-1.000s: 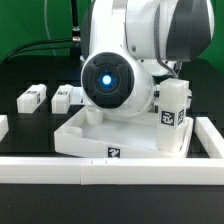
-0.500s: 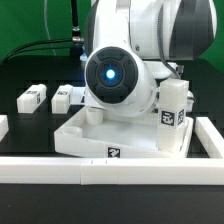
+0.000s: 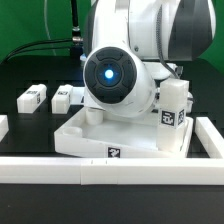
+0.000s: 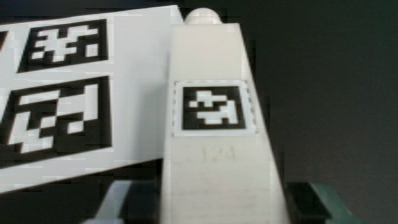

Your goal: Assemble desk

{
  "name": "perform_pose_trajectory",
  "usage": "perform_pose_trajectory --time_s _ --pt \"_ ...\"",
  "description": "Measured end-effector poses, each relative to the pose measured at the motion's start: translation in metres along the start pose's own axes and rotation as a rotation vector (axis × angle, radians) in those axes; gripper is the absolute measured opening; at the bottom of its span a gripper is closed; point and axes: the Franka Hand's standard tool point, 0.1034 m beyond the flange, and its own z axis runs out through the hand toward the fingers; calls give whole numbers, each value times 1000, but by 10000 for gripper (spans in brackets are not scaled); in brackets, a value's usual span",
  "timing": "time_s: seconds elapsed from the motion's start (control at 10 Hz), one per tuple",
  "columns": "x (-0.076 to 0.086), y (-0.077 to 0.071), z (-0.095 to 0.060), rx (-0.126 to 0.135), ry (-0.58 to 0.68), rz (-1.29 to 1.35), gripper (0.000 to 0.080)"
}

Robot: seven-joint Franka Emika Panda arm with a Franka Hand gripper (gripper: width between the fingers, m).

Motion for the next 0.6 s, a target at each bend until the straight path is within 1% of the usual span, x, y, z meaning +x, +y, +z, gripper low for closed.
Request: perform_pose_trajectory --time_s 0.2,0.3,0.4,0.5,0.6 --pt "0 4 -3 9 0 3 287" --pt "-1 5 -8 13 1 2 287" --pt "-4 5 -17 18 3 0 287" --pt "-10 4 -31 22 -6 -4 287" --pt "-16 2 -48 27 -8 -3 287"
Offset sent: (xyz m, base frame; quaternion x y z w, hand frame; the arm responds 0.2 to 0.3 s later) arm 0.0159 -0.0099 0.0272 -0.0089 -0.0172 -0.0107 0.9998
